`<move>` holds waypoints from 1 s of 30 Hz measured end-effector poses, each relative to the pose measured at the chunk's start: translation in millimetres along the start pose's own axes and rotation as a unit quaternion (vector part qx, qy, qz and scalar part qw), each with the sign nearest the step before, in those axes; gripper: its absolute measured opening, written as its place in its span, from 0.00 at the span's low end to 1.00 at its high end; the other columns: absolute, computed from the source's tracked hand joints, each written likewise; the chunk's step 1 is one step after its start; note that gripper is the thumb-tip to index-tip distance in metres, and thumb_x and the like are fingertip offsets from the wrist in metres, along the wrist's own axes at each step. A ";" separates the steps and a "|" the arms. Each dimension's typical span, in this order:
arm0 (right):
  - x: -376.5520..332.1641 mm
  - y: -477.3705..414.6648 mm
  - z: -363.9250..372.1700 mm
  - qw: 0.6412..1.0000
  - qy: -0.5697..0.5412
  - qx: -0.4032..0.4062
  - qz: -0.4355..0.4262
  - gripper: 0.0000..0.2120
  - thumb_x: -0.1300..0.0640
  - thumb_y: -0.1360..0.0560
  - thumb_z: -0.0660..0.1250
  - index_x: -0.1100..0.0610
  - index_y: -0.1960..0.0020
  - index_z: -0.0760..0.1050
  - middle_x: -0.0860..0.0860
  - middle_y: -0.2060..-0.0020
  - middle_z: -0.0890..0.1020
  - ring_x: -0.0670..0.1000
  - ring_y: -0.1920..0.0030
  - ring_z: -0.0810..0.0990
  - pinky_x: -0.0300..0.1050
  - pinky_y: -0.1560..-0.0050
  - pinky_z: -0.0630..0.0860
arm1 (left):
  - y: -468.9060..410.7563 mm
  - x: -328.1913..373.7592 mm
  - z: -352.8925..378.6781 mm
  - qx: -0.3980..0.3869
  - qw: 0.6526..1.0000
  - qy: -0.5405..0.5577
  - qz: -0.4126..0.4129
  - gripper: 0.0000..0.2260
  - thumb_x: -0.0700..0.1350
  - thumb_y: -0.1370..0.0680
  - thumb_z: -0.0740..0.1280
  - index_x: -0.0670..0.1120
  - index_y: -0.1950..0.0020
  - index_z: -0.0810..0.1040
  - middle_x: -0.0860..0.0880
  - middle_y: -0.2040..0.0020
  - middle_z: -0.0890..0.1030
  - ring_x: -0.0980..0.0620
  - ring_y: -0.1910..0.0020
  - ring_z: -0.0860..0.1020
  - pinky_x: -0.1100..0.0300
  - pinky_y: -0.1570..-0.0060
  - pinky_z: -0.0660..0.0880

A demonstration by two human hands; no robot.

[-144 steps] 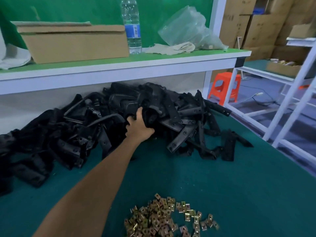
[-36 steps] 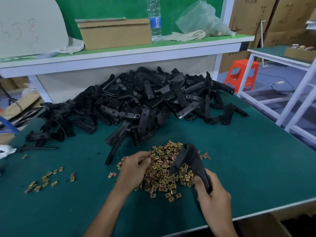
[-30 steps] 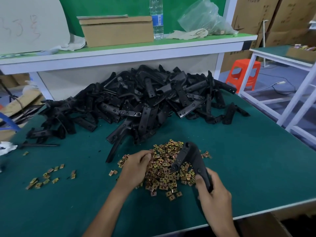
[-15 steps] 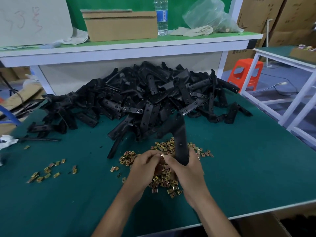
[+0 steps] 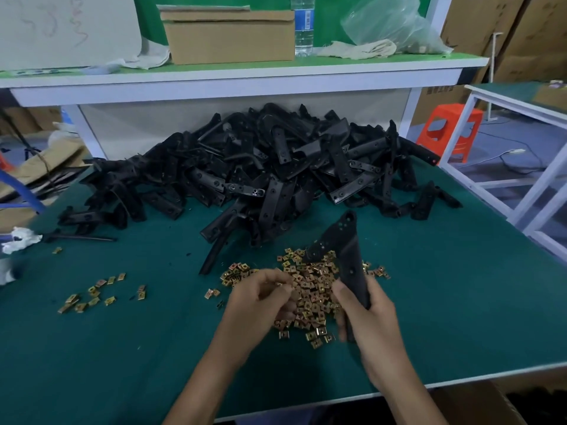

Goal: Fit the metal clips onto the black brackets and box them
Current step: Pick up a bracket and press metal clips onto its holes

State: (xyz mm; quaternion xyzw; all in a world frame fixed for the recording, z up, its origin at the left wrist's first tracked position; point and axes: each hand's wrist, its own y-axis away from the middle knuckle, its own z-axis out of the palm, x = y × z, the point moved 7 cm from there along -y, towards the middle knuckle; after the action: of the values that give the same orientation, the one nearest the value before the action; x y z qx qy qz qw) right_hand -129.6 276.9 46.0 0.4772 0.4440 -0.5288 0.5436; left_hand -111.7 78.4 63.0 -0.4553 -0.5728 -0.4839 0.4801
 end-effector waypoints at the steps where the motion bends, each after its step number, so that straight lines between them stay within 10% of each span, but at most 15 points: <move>1: 1.5 2.3 -7.9 1.000 0.008 0.001 -0.006 0.04 0.53 0.23 0.72 0.50 0.55 0.78 0.52 0.70 0.76 0.49 0.74 0.72 0.43 0.75 0.70 | -0.9 0.5 -3.8 0.002 1.000 0.022 -0.008 0.05 0.40 0.18 0.67 0.45 0.45 0.81 0.47 0.55 0.87 0.49 0.54 0.86 0.60 0.57 0.81; 12: 24.5 22.0 -24.8 0.998 0.055 -0.008 -0.013 0.13 0.43 0.30 0.74 0.51 0.54 0.79 0.56 0.68 0.76 0.53 0.73 0.73 0.47 0.74 0.73 | -6.0 20.8 8.5 0.016 0.994 0.108 0.019 0.08 0.36 0.19 0.66 0.44 0.47 0.84 0.46 0.59 0.85 0.53 0.62 0.81 0.64 0.59 0.79; 20: 27.1 25.5 -24.1 0.995 0.098 -0.008 -0.015 0.03 0.54 0.22 0.72 0.49 0.54 0.79 0.53 0.70 0.76 0.52 0.73 0.74 0.46 0.74 0.73 | -4.5 17.6 18.8 -0.015 0.997 0.081 0.013 0.06 0.41 0.20 0.70 0.49 0.53 0.85 0.44 0.53 0.87 0.50 0.55 0.85 0.64 0.57 0.79; 30: 20.3 28.5 -19.5 0.994 0.101 -0.034 -0.011 0.11 0.40 0.25 0.67 0.47 0.56 0.79 0.52 0.70 0.77 0.50 0.74 0.73 0.46 0.75 0.72 | -3.0 13.4 23.6 -0.017 0.990 0.141 -0.016 0.05 0.39 0.21 0.70 0.45 0.51 0.86 0.43 0.55 0.86 0.51 0.59 0.83 0.60 0.60 0.80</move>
State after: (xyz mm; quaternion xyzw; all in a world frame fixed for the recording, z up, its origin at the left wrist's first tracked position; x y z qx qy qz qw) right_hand -99.8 292.7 24.4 0.5041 0.5200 -0.4685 0.5060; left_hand -118.9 102.2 74.3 -0.3813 -0.4979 -0.5604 0.5409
